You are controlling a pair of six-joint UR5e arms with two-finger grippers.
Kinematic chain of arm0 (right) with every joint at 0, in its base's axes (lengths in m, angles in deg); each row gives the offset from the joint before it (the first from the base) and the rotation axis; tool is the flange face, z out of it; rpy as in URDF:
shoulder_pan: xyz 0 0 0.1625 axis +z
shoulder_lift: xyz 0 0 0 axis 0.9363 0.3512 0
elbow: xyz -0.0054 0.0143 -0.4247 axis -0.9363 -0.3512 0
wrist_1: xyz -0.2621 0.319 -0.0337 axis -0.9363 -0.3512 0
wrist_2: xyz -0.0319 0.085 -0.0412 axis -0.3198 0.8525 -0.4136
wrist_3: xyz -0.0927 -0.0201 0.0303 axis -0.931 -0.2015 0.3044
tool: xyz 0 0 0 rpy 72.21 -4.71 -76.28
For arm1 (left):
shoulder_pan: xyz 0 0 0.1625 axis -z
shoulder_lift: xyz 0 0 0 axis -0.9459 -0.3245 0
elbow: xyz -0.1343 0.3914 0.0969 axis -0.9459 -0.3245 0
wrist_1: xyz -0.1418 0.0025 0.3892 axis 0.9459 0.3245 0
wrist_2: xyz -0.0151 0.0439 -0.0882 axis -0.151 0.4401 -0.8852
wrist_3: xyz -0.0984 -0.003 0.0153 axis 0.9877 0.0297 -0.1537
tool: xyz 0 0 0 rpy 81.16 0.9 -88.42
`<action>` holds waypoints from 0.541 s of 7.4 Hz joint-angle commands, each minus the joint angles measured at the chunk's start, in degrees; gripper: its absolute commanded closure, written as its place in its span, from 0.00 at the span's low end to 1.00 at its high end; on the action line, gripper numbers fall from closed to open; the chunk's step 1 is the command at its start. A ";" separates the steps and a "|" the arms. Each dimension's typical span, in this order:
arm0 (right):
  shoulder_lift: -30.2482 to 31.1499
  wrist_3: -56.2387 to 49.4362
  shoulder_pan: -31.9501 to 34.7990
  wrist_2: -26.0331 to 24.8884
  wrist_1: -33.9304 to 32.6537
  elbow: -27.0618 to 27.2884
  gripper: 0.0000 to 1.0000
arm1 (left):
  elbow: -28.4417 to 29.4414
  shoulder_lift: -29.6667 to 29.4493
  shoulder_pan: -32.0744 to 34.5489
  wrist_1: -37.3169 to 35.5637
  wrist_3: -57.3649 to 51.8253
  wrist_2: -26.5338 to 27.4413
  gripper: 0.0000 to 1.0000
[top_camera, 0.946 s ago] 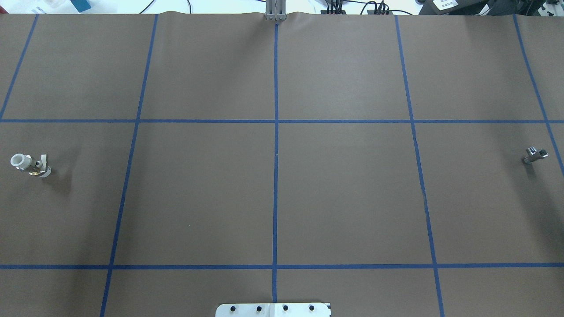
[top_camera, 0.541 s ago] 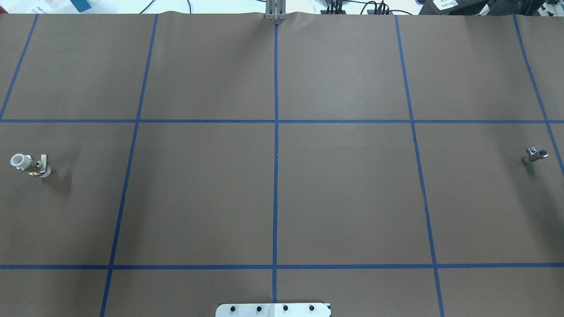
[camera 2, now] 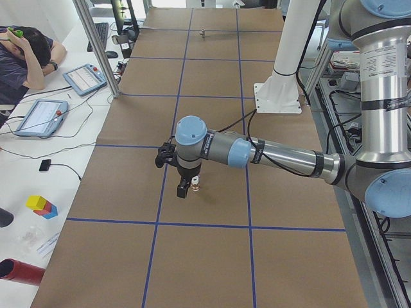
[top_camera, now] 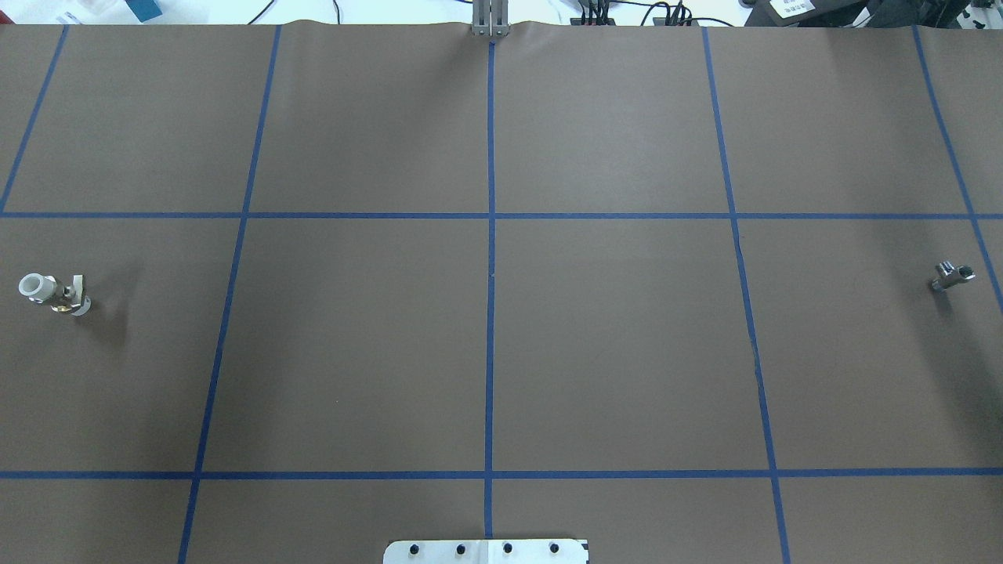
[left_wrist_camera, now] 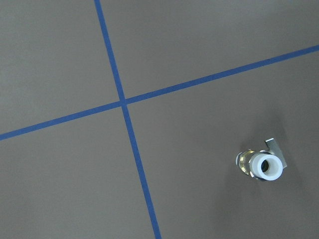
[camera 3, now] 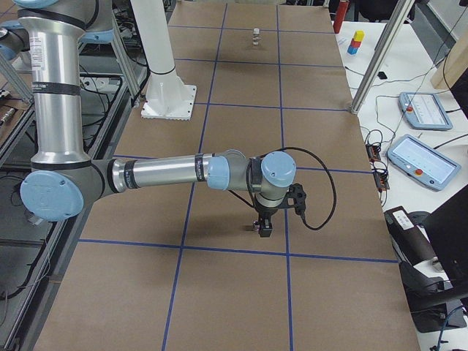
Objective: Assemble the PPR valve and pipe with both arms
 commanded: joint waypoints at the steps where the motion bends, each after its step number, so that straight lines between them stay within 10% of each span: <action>1: -0.09 -0.03 0.00 0.00 0.07 0.04 0.01 | -0.12 -2.29 -7.30 1.87 16.56 -0.25 0.00; 4: -0.18 -0.03 0.00 0.00 0.07 -0.04 0.01 | 0.85 -3.60 -15.84 4.78 24.61 3.86 0.00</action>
